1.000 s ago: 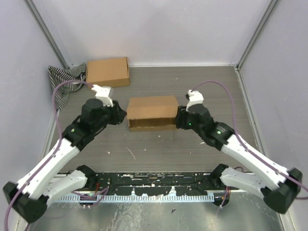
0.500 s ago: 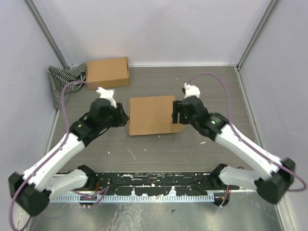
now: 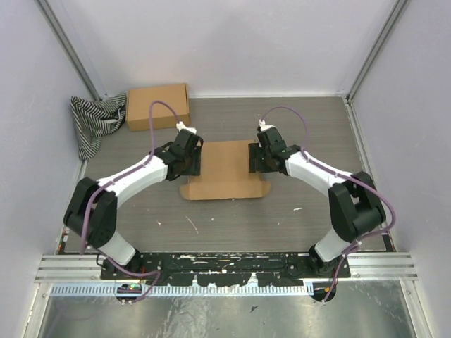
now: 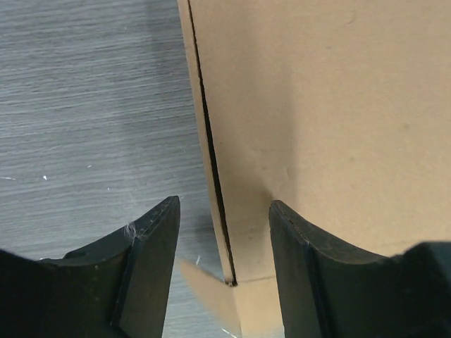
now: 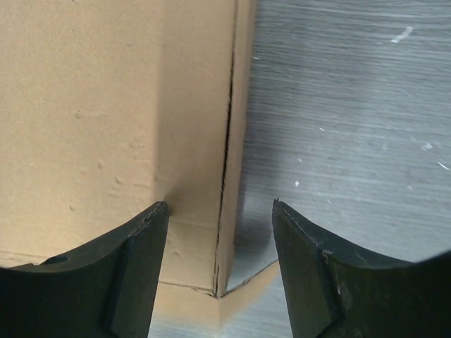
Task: Fold the paper box
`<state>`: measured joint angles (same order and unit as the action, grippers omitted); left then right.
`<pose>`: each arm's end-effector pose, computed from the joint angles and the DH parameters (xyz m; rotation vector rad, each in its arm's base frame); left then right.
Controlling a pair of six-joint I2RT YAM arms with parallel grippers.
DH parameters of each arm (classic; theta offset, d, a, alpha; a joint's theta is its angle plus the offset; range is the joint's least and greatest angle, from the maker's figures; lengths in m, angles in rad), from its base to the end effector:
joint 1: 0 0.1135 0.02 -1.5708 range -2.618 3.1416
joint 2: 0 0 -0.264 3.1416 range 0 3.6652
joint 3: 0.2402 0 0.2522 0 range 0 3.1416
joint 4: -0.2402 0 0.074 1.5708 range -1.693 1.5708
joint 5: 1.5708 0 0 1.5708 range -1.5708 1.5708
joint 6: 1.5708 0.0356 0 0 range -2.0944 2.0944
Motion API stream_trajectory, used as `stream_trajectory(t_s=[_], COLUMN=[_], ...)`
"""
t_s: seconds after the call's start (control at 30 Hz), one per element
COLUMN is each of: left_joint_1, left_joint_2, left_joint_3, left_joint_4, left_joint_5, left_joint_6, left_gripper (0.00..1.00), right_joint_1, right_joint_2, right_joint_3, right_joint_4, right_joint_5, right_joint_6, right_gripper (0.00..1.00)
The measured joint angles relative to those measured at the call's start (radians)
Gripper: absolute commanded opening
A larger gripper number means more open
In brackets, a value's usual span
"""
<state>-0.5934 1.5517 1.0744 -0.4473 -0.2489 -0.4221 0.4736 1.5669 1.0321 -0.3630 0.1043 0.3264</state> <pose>0.2747 -0.1747 0.2316 0.1077 2.4577 -0.1315 0.2940 0.1465 0.2187 -0.1369 2.4707 0.2181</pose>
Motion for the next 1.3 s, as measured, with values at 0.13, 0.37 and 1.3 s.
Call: stream_trajectory(t_s=[0.13,0.37,1.3], left_joint_1=[0.006,0.032,-0.03], left_joint_2=[0.09,0.168,-0.177], left_joint_3=[0.025,0.119,-0.192], left_joint_4=[0.001,0.006,0.039], left_joint_5=[-0.013,-0.011,0.069], left_joint_6=[0.006,0.025,-0.054], left_gripper=[0.59,0.58,0.81], right_joint_1=[-0.005,-0.024,0.001], right_joint_2=[0.084,0.146,-0.264], right_joint_3=[0.041,0.104,-0.249], right_joint_4=[0.026,0.056,0.05], right_joint_5=[-0.044,-0.073,-0.124], right_joint_6=[-0.014,-0.018,0.058], right_gripper=[0.64,0.63,0.85])
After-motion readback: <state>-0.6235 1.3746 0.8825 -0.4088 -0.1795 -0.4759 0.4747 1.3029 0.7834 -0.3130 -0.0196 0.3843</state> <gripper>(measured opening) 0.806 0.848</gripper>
